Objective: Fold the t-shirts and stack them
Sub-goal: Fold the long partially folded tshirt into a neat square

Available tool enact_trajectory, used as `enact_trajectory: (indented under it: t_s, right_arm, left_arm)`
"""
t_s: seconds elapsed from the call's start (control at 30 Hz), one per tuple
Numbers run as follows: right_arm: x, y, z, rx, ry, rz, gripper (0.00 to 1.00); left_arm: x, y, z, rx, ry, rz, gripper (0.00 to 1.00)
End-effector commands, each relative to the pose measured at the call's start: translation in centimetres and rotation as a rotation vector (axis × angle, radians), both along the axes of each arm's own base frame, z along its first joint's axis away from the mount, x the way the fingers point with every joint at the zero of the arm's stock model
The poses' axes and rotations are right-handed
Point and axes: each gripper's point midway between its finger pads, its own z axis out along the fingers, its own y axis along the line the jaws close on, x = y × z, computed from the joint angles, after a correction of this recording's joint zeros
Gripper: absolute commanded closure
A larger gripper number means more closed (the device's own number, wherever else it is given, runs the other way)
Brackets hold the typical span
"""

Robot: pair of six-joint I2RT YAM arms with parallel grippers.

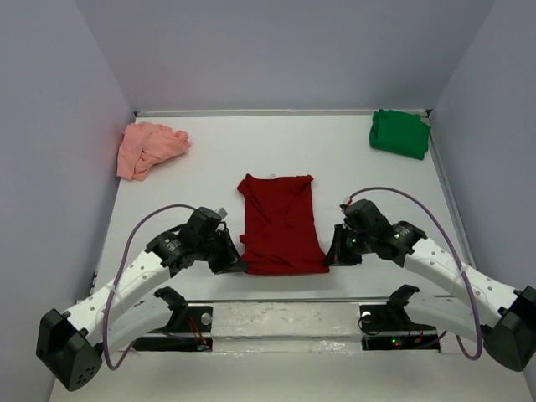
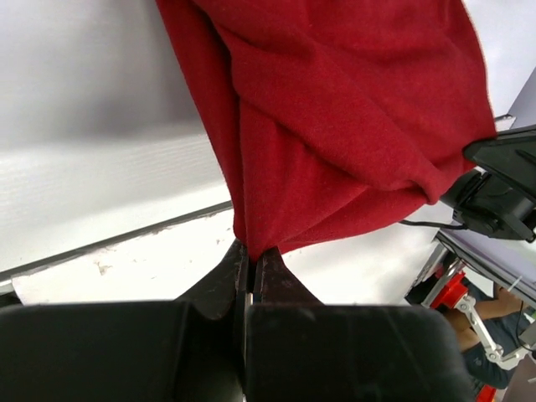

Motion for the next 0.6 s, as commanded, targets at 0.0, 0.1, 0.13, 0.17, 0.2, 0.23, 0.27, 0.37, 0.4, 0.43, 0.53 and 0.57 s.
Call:
enact_trajectory:
  t_s: [0.0,0.1,0.13,0.17,0.2,0.23,0.27,0.37,0.4,0.43,0.53,0.57]
  right_arm:
    - [1.2,-0.8,2.0,-0.047,-0.055,-0.058,1.0]
    - [2.1,-0.7,3.2,-0.056,-0.082,-0.068,1.0]
    - [2.6,-0.9,3.4,-0.074,-0.1,-0.085,1.0]
    - [2.9,-0.9,3.8,-0.08,-0.111,-0.09,1.0]
    - [3.4,-0.9,4.5,-0.087,-0.132,-0.093,1.0]
    - [3.9,-1.1,4.4,-0.114,-0.138,-0.103,1.0]
    - [4.2,-1.1,4.4,-0.129,-0.139,-0.101,1.0]
    - [5.1,-0.6,5.2,-0.135,-0.16,-0.086,1.0]
    - [5.7,-0.6,5.2,-0.153,-0.177,-0.085,1.0]
    - [6.6,-0.4,5.5,-0.171,-0.191,-0.092,1.0]
    - [8.5,0.4,6.1,-0.197,-0.225,-0.08,1.0]
    - [8.9,0.6,6.3,-0.205,-0.232,-0.078,1.0]
  left_arm:
    - [0.2,0.5,1.1,0.031,-0.013,0.014,1.0]
    - [0.9,0.2,2.0,0.04,-0.031,0.007,1.0]
    - [1.4,0.2,2.7,0.044,-0.057,0.007,1.0]
    - [1.6,0.1,3.0,0.045,-0.064,0.005,1.0]
    - [1.8,0.0,3.1,0.052,-0.065,0.001,1.0]
    - [2.4,-0.2,3.9,0.049,-0.093,-0.003,1.0]
    - [2.8,-0.3,4.3,0.052,-0.11,-0.008,1.0]
    - [4.3,-0.2,5.4,0.108,-0.154,-0.015,1.0]
    - [4.7,-0.4,5.3,0.125,-0.151,-0.022,1.0]
    - [5.4,-0.7,6.2,0.123,-0.177,-0.026,1.0]
    - [7.1,-1.1,6.9,0.165,-0.211,-0.048,1.0]
    - [7.6,-1.2,7.0,0.177,-0.218,-0.054,1.0]
